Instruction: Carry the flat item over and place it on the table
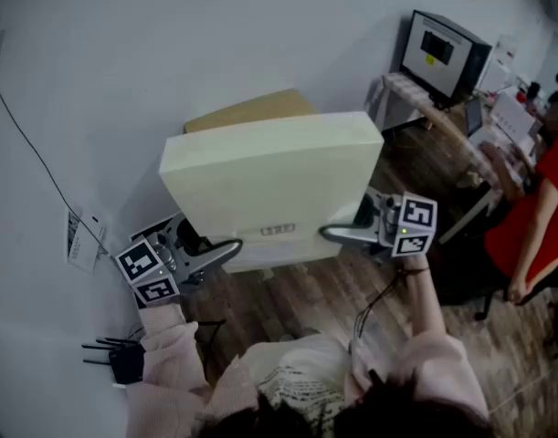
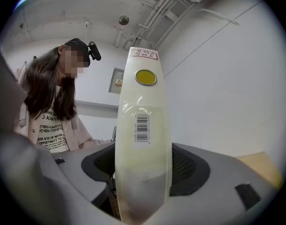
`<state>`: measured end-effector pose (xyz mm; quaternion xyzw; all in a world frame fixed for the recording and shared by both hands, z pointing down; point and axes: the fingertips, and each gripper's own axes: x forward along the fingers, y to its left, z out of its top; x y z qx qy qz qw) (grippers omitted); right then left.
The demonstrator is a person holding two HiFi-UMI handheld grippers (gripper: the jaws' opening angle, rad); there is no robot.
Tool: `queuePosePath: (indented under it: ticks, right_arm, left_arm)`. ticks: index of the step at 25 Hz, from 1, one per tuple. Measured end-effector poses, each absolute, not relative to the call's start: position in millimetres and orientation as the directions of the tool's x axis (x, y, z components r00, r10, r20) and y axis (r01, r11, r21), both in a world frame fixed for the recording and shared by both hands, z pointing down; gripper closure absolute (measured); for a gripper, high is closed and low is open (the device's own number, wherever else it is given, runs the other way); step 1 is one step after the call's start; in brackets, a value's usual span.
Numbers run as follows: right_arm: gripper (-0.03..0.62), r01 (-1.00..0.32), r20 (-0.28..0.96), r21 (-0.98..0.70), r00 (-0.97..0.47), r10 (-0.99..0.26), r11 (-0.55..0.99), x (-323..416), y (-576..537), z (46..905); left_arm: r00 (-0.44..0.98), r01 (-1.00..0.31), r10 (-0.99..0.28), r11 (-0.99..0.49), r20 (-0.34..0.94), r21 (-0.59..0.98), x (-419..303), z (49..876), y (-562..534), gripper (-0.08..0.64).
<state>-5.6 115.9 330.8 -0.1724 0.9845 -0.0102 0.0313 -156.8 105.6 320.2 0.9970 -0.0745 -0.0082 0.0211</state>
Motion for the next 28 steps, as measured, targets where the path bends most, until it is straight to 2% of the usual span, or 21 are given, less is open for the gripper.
queuePosePath:
  ticks: [23, 28]
  right_arm:
    - [0.285, -0.329, -0.053, -0.066, -0.942, -0.333, 0.942, -3.9, 111.1, 339.6]
    - [0.284, -0.299, -0.049, -0.074, -0.952, -0.303, 0.951, 33.1, 113.3, 340.5]
  left_arm:
    - [0.986, -0.167, -0.168, -0.983, -0.016, 0.076, -155.1, 327.8, 101.8, 0.242]
    - [0.981, -0.194, -0.196, -0.978, -0.009, 0.079, -118.7, 325.3, 108.2, 0.242]
